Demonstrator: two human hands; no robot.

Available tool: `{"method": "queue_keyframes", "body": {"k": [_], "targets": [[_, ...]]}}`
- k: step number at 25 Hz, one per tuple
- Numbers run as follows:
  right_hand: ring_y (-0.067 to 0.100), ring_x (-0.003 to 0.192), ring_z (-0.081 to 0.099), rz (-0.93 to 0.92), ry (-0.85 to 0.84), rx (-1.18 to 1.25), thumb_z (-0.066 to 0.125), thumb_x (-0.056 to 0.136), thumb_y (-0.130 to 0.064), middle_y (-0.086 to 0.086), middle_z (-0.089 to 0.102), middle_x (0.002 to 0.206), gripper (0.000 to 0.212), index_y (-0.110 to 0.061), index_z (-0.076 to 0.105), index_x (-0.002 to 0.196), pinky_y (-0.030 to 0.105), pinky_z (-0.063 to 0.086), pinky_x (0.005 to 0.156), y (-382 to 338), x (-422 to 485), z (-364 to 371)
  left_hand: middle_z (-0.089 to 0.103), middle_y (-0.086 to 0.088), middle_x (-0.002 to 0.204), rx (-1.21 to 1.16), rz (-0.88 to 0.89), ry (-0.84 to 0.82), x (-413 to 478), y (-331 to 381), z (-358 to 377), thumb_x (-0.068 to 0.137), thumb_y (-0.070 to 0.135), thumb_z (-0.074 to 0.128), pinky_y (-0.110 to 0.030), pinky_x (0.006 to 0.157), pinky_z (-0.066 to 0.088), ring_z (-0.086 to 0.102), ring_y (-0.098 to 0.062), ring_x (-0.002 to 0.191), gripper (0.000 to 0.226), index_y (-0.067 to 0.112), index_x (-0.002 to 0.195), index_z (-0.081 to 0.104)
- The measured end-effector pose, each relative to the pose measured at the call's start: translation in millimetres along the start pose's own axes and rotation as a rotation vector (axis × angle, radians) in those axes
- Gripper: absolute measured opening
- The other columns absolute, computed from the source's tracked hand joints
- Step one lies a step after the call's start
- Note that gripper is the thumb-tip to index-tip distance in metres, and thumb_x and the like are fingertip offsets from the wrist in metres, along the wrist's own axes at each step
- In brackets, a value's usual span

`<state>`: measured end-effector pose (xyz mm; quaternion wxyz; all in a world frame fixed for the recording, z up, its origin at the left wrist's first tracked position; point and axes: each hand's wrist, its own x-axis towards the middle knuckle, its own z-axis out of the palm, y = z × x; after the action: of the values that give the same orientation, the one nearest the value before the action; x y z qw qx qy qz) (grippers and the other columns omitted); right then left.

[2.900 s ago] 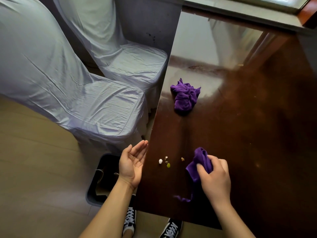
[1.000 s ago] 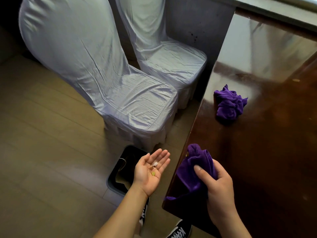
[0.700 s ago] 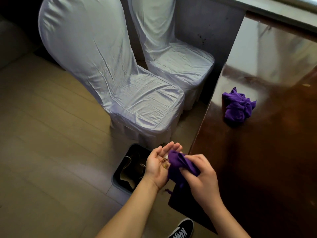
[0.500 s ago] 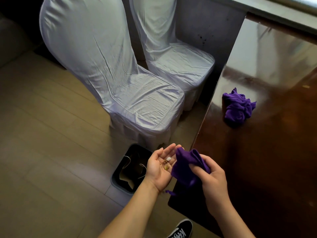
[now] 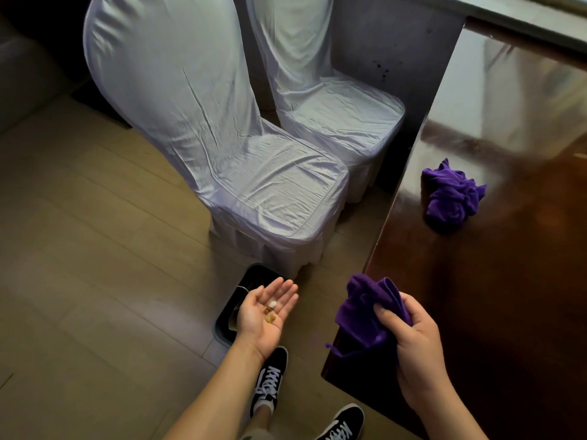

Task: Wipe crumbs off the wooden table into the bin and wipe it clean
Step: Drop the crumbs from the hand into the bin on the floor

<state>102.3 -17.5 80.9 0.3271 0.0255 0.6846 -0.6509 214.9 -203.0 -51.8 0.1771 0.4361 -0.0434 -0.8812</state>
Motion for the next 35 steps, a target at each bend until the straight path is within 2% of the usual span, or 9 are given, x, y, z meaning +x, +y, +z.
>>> {"method": "queue_keyframes", "body": {"k": [2, 6, 14, 16, 19, 22, 26, 30, 35], "targets": [[0.027, 0.085, 0.071, -0.08, 0.034, -0.126, 0.071, 0.082, -0.009, 0.005, 0.074, 0.092, 0.021, -0.027, 0.072, 0.094, 0.042, 0.06, 0.073, 4, 3, 2, 0.069, -0.028, 0.109, 0.013, 0.078, 0.088, 5, 20, -20, 0.096, 0.021, 0.038, -0.046, 0.092, 0.051, 0.067, -0.039, 0.104, 0.043, -0.008, 0.12, 0.057], [0.017, 0.082, 0.07, -0.182, 0.059, -0.244, 0.072, 0.083, -0.009, -0.006, 0.073, 0.09, 0.025, -0.031, 0.069, 0.095, 0.032, 0.06, 0.065, 11, 11, 9, 0.067, -0.028, 0.111, 0.046, 0.161, 0.2, 20, 52, -47, 0.097, 0.023, 0.037, -0.044, 0.093, 0.051, 0.064, -0.039, 0.108, 0.043, -0.008, 0.12, 0.057], [0.008, 0.082, 0.07, -0.212, 0.061, -0.322, 0.07, 0.083, -0.014, -0.013, 0.071, 0.094, 0.029, -0.04, 0.067, 0.095, 0.029, 0.056, 0.063, 21, 22, 2, 0.067, -0.022, 0.111, 0.367, 0.164, 0.363, 63, 53, -67, 0.1, 0.029, 0.036, -0.04, 0.099, 0.046, 0.061, -0.033, 0.114, 0.046, -0.004, 0.121, 0.06], [0.008, 0.083, 0.07, -0.215, 0.056, -0.33, 0.07, 0.083, -0.016, -0.012, 0.071, 0.095, 0.028, -0.04, 0.067, 0.096, 0.026, 0.055, 0.061, 22, 23, 0, 0.062, -0.016, 0.127, 0.485, 0.157, 0.389, 69, 53, -65, 0.1, 0.041, 0.034, -0.039, 0.109, 0.033, 0.05, -0.028, 0.128, 0.053, 0.003, 0.13, 0.055], [0.008, 0.083, 0.069, -0.222, 0.056, -0.336, 0.07, 0.083, -0.015, -0.012, 0.071, 0.096, 0.029, -0.041, 0.067, 0.096, 0.026, 0.055, 0.061, 23, 22, -2, 0.034, -0.007, 0.155, 0.573, 0.158, 0.389, 74, 57, -59, 0.096, 0.06, 0.028, -0.04, 0.116, 0.015, 0.026, -0.021, 0.144, 0.07, 0.013, 0.149, 0.029], [0.01, 0.083, 0.069, -0.22, 0.059, -0.33, 0.071, 0.082, -0.015, -0.01, 0.071, 0.096, 0.029, -0.04, 0.067, 0.096, 0.03, 0.057, 0.065, 23, 22, -4, 0.024, -0.006, 0.16, 0.575, 0.156, 0.377, 77, 62, -54, 0.096, 0.063, 0.022, -0.039, 0.117, 0.009, 0.019, -0.019, 0.147, 0.075, 0.014, 0.152, 0.02], [0.009, 0.083, 0.07, -0.213, 0.052, -0.328, 0.071, 0.08, -0.02, -0.012, 0.072, 0.095, 0.027, -0.042, 0.067, 0.096, 0.029, 0.056, 0.063, 21, 21, -5, 0.038, -0.008, 0.153, 0.605, 0.192, 0.436, 80, 60, -50, 0.1, 0.052, 0.027, -0.04, 0.116, 0.016, 0.031, -0.022, 0.142, 0.064, 0.01, 0.148, 0.03], [0.012, 0.083, 0.07, -0.198, 0.079, -0.295, 0.072, 0.079, -0.021, -0.009, 0.072, 0.094, 0.026, -0.039, 0.069, 0.097, 0.039, 0.06, 0.069, 22, 21, -9, 0.059, -0.02, 0.131, 0.681, 0.295, 0.495, 80, 58, -46, 0.101, 0.015, 0.037, -0.042, 0.108, 0.04, 0.063, -0.023, 0.107, 0.04, 0.003, 0.138, 0.044], [0.018, 0.083, 0.072, -0.168, 0.125, -0.192, 0.073, 0.074, -0.028, -0.006, 0.073, 0.094, 0.023, -0.035, 0.07, 0.096, 0.04, 0.06, 0.069, 17, 13, -15, 0.064, -0.021, 0.118, 0.704, 0.336, 0.529, 66, 60, -40, 0.092, -0.011, 0.034, -0.042, 0.1, 0.049, 0.066, -0.024, 0.1, 0.045, 0.002, 0.132, 0.051]]}}
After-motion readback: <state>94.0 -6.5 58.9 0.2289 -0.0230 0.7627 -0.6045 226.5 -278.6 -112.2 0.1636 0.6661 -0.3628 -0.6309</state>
